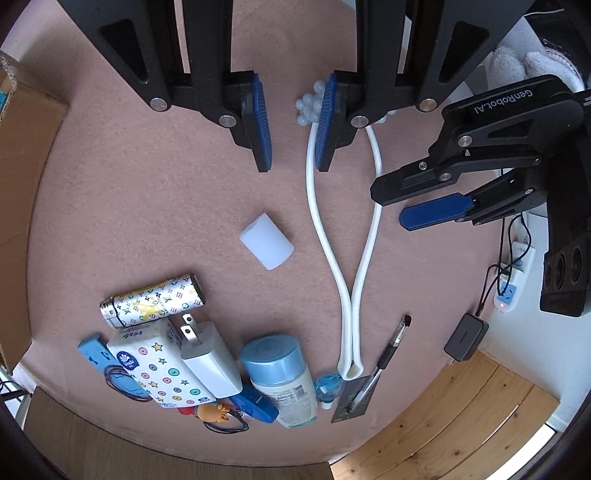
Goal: Organize objects
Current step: 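Move the right tool to the grey ball end of the white cord and grasp it, then grasp the white cord with the left tool beside the right tool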
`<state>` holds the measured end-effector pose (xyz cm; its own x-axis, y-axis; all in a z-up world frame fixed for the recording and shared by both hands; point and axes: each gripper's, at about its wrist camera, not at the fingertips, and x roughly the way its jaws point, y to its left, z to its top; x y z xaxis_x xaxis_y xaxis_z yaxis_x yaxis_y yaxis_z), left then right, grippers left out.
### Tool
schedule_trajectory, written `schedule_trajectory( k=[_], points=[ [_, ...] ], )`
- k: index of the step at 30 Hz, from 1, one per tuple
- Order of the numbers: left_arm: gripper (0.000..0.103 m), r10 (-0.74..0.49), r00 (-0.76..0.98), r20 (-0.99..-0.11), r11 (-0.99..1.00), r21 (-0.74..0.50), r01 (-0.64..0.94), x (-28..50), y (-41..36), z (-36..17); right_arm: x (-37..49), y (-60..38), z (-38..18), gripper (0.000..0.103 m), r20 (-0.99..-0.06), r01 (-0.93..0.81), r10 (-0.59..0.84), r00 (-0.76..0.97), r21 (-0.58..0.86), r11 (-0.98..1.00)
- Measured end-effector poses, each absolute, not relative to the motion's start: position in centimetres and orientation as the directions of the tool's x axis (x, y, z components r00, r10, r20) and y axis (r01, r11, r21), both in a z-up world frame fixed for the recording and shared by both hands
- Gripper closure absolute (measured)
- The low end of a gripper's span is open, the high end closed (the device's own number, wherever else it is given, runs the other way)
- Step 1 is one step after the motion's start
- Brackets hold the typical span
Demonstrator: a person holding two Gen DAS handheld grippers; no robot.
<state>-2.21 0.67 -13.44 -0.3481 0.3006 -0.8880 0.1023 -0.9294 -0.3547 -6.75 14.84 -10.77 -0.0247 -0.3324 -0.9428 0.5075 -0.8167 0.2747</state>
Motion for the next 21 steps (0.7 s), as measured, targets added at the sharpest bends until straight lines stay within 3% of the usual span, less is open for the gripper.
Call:
schedule_trajectory(
  k=[4,10,14,17,21],
  points=[
    [0.056,0.308,-0.345,-0.887,-0.929,-0.358,0.091,-2.3,1.1,-13.5,-6.8,15.0,-11.0,0.081,-0.939,0.506,-0.343,-0.024,0.285,-0.814],
    [0.072,0.331,-0.332,-0.883,-0.925,-0.374,0.073,-2.6,1.7,-13.7,-6.9,14.6,-11.2,0.082,-0.938,0.514,-0.346,-0.004,0.295,-0.806],
    [0.079,0.366,-0.325,-0.872,-0.911,-0.407,0.068,-2.8,2.0,-14.0,-6.9,14.7,-11.2,0.089,-0.933,0.507,-0.360,0.009,0.314,-0.802],
    [0.080,0.376,-0.324,-0.868,-0.908,-0.415,0.061,-2.7,2.4,-14.1,-6.7,14.5,-11.4,0.095,-0.930,0.505,-0.368,0.023,0.328,-0.798],
    [0.081,0.378,-0.327,-0.866,-0.905,-0.420,0.066,-2.6,2.5,-13.9,-6.4,14.3,-11.1,0.096,-0.927,0.501,-0.374,0.010,0.328,-0.801]
  ],
)
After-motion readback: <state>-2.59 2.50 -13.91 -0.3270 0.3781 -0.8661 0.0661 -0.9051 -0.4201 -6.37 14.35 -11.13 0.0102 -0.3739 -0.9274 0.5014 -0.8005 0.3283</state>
